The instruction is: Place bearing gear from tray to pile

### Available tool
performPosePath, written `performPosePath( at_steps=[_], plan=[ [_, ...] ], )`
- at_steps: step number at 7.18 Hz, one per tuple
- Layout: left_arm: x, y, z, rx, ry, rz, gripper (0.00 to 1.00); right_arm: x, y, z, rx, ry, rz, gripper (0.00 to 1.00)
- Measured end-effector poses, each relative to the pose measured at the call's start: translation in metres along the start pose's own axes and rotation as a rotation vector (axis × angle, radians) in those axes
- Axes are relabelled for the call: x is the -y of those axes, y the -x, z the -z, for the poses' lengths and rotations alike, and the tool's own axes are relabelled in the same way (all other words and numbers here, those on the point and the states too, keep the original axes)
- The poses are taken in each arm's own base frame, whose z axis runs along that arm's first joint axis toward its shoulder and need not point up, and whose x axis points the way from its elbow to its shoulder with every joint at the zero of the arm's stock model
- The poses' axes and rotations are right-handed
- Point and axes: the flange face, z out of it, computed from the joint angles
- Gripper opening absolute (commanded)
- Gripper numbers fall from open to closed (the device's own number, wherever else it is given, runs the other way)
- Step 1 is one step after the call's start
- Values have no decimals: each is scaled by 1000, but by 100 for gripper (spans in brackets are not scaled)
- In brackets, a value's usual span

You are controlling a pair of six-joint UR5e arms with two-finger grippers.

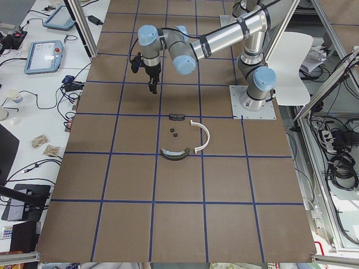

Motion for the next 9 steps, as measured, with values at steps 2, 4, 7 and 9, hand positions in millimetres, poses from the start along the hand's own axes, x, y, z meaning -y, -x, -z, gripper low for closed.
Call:
performPosePath(
  at_steps=[2,4,7,9],
  plan=[
    [-9,-95,67,4,-30,38,91,0,0,0,0,0,0,100],
    [-37,-156,101,-1,-37,39,92,0,0,0,0,0,-1,100],
    [-72,-168,126,-15,-25,47,92,1,1,1,13,-9,-11,100],
    [-75,-166,135,-14,-58,61,96,4,5,5,40,-45,-45,100]
  ],
)
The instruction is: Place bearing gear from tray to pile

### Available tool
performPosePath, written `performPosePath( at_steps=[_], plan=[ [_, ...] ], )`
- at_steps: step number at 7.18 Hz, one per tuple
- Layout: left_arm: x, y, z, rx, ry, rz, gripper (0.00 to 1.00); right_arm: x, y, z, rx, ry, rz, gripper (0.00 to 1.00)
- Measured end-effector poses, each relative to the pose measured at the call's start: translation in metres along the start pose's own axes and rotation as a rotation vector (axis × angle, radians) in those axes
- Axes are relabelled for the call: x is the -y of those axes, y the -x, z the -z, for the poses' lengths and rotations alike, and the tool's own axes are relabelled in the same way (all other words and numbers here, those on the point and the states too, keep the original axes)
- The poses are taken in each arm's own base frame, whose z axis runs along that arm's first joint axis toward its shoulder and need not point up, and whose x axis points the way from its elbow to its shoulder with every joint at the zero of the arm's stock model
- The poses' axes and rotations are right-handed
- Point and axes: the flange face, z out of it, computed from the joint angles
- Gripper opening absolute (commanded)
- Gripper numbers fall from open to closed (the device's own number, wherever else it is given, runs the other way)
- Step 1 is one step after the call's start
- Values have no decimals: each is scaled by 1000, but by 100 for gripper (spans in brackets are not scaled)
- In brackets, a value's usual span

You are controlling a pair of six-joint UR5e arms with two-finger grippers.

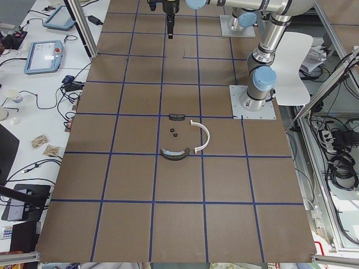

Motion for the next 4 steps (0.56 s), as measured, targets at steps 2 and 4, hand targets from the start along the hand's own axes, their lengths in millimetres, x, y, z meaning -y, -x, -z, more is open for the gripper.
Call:
performPosePath(
  at_steps=[2,4],
  plan=[
    [5,15,9,3,-16,25,98,1,2,2,8,-15,-38,100],
    [2,29,10,-4,6,51,98,2,2,1,9,-15,-43,100]
  ],
)
